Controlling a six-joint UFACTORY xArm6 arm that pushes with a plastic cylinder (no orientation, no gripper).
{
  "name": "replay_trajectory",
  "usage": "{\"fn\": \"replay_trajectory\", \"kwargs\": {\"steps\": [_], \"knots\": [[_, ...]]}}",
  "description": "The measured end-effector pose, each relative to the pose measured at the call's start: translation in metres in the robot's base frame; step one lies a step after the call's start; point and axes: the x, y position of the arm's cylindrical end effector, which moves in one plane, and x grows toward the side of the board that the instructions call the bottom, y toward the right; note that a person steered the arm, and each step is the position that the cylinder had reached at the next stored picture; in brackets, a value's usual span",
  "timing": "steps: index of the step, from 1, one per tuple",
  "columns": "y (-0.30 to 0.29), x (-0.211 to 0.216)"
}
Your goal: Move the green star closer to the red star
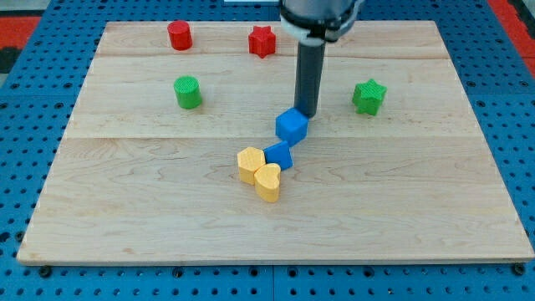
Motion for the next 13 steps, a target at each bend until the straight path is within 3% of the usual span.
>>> {"fn": "replay_trajectory", "kwargs": {"steps": [2, 3, 4, 5, 6, 8, 9, 11, 13], "knots": [[-0.063, 0.047], [-0.046, 0.063], [0.065, 0.053], [0.132, 0.020], [0.121, -0.028], [-0.008, -0.095], [0.001, -0.083], [0.014, -0.013], [0.016, -0.065]]}}
